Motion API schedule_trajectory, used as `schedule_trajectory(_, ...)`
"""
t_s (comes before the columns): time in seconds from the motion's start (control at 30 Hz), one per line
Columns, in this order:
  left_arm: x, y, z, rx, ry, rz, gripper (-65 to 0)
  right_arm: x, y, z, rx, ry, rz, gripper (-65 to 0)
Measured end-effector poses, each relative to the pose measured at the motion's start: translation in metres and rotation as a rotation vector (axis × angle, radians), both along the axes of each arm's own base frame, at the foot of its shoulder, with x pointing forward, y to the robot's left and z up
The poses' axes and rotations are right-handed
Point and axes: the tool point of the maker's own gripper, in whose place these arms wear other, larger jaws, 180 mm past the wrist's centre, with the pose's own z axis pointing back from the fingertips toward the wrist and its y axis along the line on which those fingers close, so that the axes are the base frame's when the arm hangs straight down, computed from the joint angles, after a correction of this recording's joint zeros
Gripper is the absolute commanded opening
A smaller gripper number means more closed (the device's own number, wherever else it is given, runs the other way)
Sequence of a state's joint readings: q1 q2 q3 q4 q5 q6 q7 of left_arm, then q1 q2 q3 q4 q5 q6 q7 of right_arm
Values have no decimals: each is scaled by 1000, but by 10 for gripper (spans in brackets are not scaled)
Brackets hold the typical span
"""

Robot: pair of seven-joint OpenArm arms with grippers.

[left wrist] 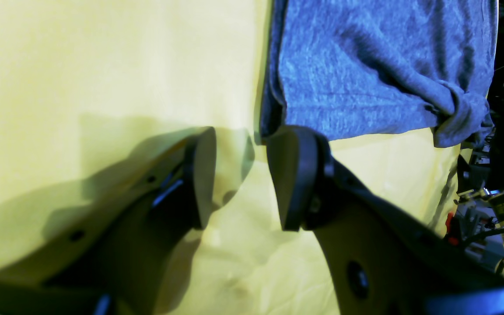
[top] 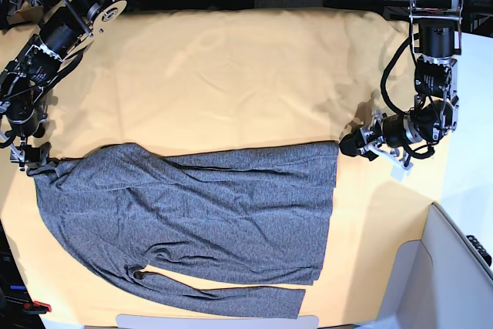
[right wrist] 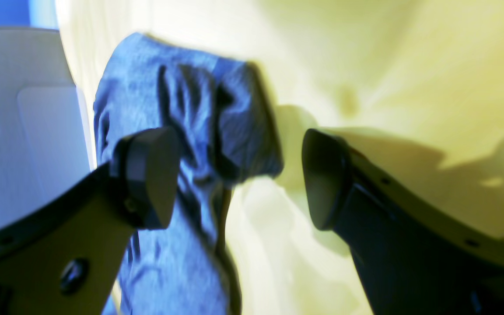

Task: Fold the T-shirt properly
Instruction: 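Reposition the right gripper onto the shirt's shoulder corner and grasp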

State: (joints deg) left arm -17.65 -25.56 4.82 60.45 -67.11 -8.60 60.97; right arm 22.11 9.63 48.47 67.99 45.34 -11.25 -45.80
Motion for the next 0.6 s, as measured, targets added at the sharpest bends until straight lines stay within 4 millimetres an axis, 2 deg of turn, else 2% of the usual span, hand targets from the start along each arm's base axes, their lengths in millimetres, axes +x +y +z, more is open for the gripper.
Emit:
schedule_trajectory(0.07,0,0,0,0,0,0,-429,-3,14,1,13,-4,30,-216)
schedule_trajectory(0.2,0,0,0,0,0,0,-429,-10,54,2,29,-23,85,-216)
schedule_trajectory(0.3,0,0,0,-2,0,0,-429,3,83,3,23,-22,159,-216)
schedule_trajectory(0.33,0,0,0,-2,0,0,-429,10,88,8,9,-35,175,-216)
schedule_trajectory(0.43,0,0,0,-2,-1,0,-429,25,83,18,-66,-68,149,-216)
schedule_trajectory(0.6,1,-1,1,-3,-2,0,-429,40,85,-1,-66,-16,166,-216)
